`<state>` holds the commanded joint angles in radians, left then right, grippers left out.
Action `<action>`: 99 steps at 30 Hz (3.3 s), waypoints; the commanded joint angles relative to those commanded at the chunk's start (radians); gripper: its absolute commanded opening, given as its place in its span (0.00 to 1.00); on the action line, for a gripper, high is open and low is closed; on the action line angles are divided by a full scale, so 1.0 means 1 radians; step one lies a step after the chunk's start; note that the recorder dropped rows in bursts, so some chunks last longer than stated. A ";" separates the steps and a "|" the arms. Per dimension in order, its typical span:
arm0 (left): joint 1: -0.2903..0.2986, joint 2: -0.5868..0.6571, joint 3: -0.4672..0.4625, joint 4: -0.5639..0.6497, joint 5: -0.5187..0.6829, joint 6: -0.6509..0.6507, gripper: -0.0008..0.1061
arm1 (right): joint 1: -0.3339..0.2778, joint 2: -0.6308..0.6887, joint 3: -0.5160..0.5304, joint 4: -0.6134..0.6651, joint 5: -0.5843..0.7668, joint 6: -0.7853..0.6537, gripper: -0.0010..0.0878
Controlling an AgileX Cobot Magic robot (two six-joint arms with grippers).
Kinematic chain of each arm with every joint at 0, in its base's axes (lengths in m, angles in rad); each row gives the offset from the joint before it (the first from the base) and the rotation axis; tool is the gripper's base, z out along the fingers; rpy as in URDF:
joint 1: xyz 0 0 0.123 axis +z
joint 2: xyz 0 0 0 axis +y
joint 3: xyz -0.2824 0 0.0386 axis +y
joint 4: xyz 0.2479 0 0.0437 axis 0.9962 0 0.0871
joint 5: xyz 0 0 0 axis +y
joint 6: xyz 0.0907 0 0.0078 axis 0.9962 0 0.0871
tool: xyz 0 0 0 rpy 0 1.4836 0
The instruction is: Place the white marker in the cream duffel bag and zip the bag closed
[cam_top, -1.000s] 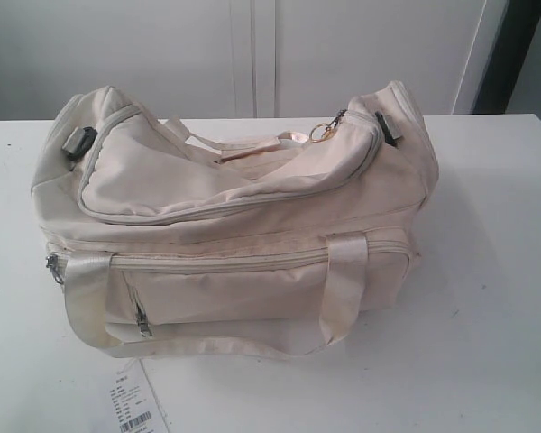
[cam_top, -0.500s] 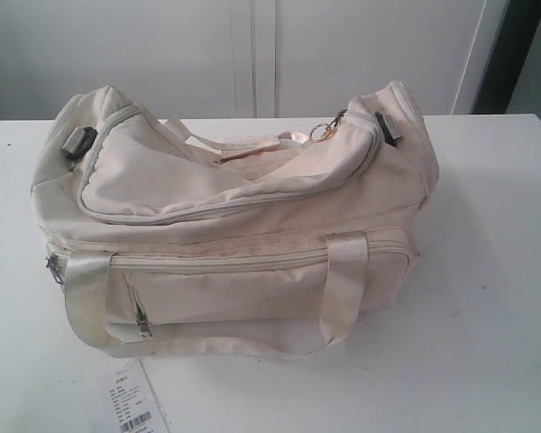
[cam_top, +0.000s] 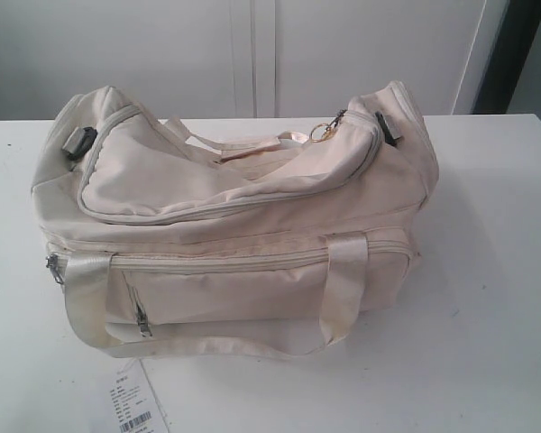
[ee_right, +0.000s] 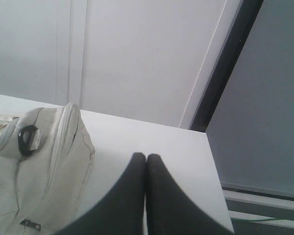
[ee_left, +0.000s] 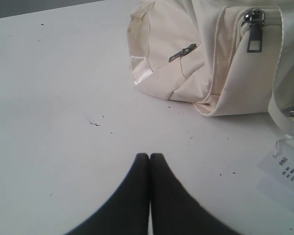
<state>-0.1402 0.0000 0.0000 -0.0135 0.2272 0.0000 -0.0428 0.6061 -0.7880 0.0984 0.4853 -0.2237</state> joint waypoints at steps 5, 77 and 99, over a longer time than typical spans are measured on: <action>0.000 0.000 0.000 0.000 0.002 0.000 0.01 | 0.000 -0.043 0.089 0.000 -0.050 0.049 0.01; 0.000 0.000 0.000 0.000 0.004 0.000 0.01 | 0.000 -0.606 0.788 -0.062 -0.136 0.224 0.01; 0.000 0.000 0.000 0.000 0.006 0.000 0.01 | 0.000 -0.606 0.788 -0.062 -0.136 0.224 0.01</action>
<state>-0.1402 0.0000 0.0000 -0.0135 0.2329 0.0000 -0.0428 0.0000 0.0000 0.0366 0.3491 0.0000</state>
